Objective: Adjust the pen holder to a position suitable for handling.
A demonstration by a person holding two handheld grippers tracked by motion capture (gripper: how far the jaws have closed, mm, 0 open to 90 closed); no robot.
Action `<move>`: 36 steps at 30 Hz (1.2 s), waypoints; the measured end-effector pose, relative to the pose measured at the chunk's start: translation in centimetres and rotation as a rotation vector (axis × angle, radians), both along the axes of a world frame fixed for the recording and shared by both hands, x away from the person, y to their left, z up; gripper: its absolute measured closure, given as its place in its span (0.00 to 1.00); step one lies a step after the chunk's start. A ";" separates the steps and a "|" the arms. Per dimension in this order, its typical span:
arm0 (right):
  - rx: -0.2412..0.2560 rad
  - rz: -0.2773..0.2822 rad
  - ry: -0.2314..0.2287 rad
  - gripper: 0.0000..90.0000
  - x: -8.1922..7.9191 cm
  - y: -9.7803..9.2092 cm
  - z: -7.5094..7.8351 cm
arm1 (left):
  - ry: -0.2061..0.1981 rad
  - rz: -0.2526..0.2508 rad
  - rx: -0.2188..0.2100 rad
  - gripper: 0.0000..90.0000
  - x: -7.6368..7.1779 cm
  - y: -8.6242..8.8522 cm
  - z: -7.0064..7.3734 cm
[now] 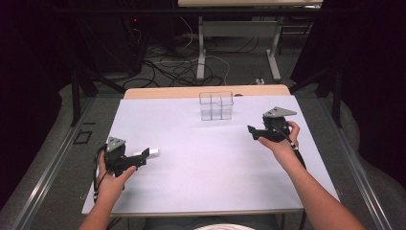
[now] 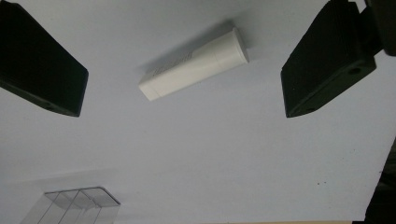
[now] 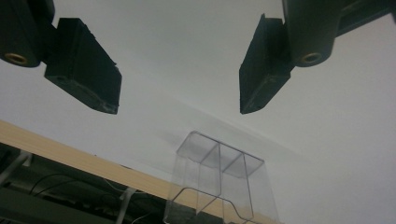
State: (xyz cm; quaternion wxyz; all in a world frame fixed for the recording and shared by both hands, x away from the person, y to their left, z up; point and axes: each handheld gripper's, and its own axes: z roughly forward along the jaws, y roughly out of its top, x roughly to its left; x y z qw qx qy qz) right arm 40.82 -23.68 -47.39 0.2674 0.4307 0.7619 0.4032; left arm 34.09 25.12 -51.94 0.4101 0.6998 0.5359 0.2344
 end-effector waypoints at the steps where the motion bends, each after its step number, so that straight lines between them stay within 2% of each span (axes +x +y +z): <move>1: 0.010 -0.001 0.011 0.35 0.2 0.4 0.3 | -0.001 0.001 0.000 0.01 0.0 0.0 0.0; 3: 0.008 0.013 0.021 0.36 0.5 0.9 0.7 | -0.002 0.001 0.000 0.01 -0.1 0.0 0.0; 8: -0.033 0.046 0.035 0.36 1.5 2.1 1.5 | 0.003 0.003 -0.003 0.01 -0.1 0.1 -0.1; 11: -0.069 0.128 0.030 0.36 2.5 3.0 2.0 | 0.006 0.001 -0.004 0.01 -0.1 0.1 -0.1; 12: -0.087 0.141 0.008 0.36 2.7 3.3 1.9 | 0.006 0.000 -0.004 0.01 -0.1 0.1 -0.1; 13: -0.087 0.141 0.008 0.36 2.7 3.3 1.9 | 0.006 0.000 -0.004 0.01 -0.1 0.1 -0.1; 14: -0.161 0.185 0.023 0.38 3.3 3.9 2.1 | 0.006 -0.001 -0.003 0.01 -0.1 0.1 -0.1; 15: -0.161 0.185 0.023 0.38 3.3 3.9 2.1 | 0.006 -0.001 -0.004 0.01 -0.1 0.1 -0.1; 19: -0.237 0.237 0.028 0.39 4.1 4.7 2.4 | 0.008 -0.002 -0.004 0.01 -0.1 0.1 -0.1; 20: -0.270 0.264 0.027 0.39 4.6 5.1 2.5 | 0.008 -0.003 -0.002 0.01 -0.1 0.1 -0.1; 21: -0.270 0.264 0.027 0.39 4.6 5.1 2.5 | 0.003 -0.003 -0.003 0.01 -0.1 0.1 -0.1; 22: -0.305 0.285 0.030 0.39 5.0 5.6 2.5 | 0.005 -0.003 -0.002 0.01 -0.1 0.1 -0.1; 23: -0.305 0.285 0.030 0.39 5.0 5.6 2.5 | 0.004 -0.003 -0.001 0.01 0.0 0.1 -0.1; 24: -0.325 0.288 0.038 0.39 5.1 5.8 2.6 | 0.005 -0.004 -0.002 0.01 0.0 0.1 -0.1; 29: -0.504 0.381 0.016 0.38 6.2 7.6 2.5 | 0.006 -0.004 -0.001 0.01 0.0 0.0 -0.2; 31: -0.523 0.391 0.011 0.37 6.3 7.9 2.5 | 0.006 -0.004 0.000 0.01 0.0 0.0 -0.2; 32: -0.553 0.402 0.000 0.37 6.5 8.3 2.5 | 0.006 -0.005 0.000 0.01 0.0 0.0 -0.2; 36: -0.593 0.463 -0.007 0.37 7.3 9.3 2.4 | 0.008 -0.007 0.003 0.01 0.0 0.0 -0.2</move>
